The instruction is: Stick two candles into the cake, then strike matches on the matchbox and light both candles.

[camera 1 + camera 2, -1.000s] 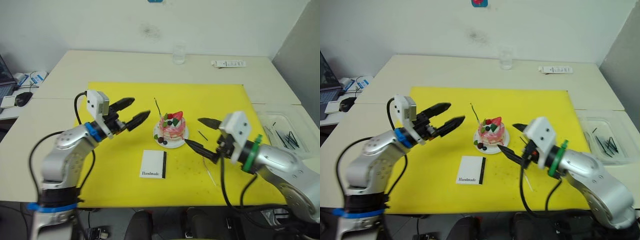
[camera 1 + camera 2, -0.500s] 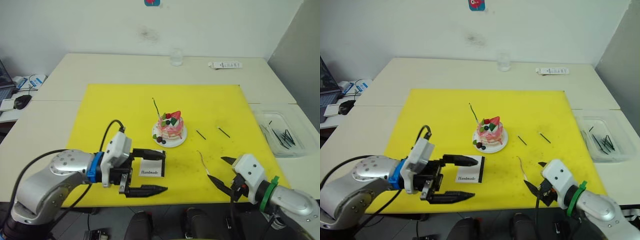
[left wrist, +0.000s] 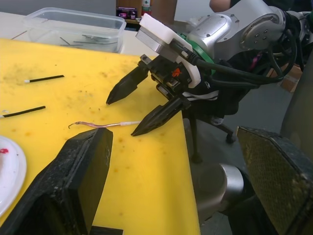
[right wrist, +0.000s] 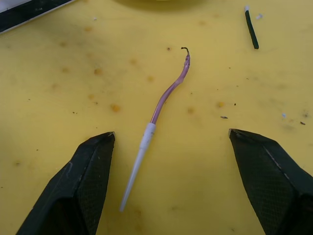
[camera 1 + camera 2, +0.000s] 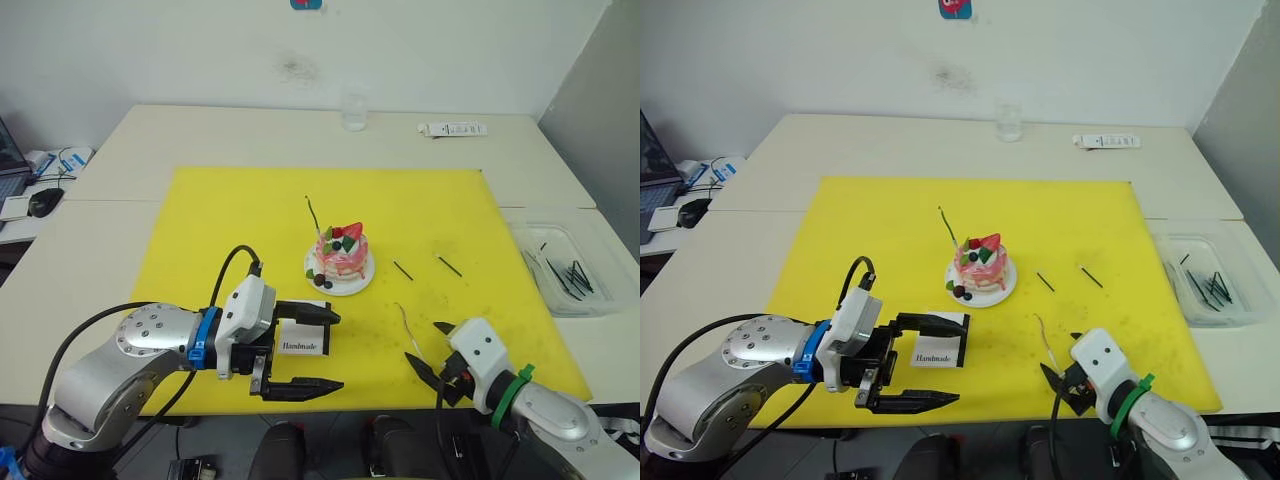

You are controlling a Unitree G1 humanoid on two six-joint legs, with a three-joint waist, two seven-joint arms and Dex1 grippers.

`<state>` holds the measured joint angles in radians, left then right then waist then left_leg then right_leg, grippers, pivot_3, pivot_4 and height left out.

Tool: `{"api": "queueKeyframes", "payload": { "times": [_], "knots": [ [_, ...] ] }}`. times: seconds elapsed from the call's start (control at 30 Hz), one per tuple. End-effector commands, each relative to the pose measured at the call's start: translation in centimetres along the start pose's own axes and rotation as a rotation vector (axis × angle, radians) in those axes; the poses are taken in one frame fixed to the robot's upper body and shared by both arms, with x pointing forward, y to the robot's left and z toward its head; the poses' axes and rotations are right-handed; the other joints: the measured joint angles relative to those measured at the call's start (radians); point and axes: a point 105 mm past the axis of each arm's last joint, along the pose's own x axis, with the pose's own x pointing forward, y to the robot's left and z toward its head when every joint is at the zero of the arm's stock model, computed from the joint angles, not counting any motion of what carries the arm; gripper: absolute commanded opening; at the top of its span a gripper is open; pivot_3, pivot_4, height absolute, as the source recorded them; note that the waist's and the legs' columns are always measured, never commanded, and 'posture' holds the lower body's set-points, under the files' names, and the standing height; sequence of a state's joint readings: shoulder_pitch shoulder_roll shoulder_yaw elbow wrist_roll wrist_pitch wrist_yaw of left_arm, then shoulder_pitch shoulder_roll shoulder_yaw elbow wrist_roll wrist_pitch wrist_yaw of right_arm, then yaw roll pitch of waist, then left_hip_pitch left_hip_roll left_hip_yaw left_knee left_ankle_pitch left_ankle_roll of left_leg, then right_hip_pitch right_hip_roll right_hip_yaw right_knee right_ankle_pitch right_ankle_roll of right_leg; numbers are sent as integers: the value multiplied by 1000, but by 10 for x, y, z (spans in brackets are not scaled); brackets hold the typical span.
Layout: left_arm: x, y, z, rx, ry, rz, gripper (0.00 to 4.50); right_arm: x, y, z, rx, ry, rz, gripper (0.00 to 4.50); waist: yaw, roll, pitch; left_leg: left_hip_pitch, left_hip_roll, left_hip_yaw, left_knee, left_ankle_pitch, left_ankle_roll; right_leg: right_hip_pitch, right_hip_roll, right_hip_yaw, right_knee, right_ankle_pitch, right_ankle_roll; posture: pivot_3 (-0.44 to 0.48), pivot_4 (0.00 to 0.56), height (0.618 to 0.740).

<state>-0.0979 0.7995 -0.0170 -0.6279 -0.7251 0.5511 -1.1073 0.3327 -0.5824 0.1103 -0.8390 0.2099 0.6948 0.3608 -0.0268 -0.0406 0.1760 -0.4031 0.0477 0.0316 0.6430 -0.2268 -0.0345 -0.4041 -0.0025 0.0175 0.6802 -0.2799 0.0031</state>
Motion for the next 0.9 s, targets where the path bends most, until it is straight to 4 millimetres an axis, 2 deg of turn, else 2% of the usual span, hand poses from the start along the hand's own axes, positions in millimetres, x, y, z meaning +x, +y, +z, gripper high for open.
{"api": "queueKeyframes", "payload": {
  "times": [0.03,0.2,0.33,0.53,0.6,0.73,0.83,0.9],
  "knots": [
    [3,-3,3,28,-16,-21,4500,-1,1,2,10,6,-12,3373,0,0,0,0,0,0,0,0,0,0,0,0,0,0,0,0,150,740],
    [3,-3,1,25,-16,-22,4500,-1,2,5,43,9,-6,1584,0,0,0,0,0,0,0,0,0,0,0,0,0,0,0,0,150,740],
    [3,-4,-1,18,-15,-25,4500,-4,5,15,56,-17,17,134,0,0,0,0,0,0,0,0,0,0,0,0,0,0,0,0,150,740],
    [6,-5,-1,16,-22,-27,4500,-18,0,27,54,-29,48,57,0,0,0,0,0,0,0,0,0,0,0,0,0,0,0,0,150,740],
    [7,-5,-1,17,-26,-30,4500,-27,-8,33,30,-33,63,57,1,0,0,0,0,0,0,0,0,0,0,0,0,0,0,0,150,740],
    [8,-7,2,16,-37,-43,4500,-54,-42,25,-85,71,75,57,2,0,0,0,-2,0,1,0,0,1,0,0,0,0,1,0,150,740],
    [13,-8,7,10,-59,-54,4500,-76,-73,9,-144,148,79,57,5,-1,0,0,-2,0,1,0,0,2,0,-1,-1,0,1,0,150,740],
    [15,-10,9,2,-70,-62,4500,-85,-86,3,-179,156,88,57,6,-1,0,0,-2,0,1,0,0,2,1,-1,-1,0,0,0,150,740]
  ]
}}
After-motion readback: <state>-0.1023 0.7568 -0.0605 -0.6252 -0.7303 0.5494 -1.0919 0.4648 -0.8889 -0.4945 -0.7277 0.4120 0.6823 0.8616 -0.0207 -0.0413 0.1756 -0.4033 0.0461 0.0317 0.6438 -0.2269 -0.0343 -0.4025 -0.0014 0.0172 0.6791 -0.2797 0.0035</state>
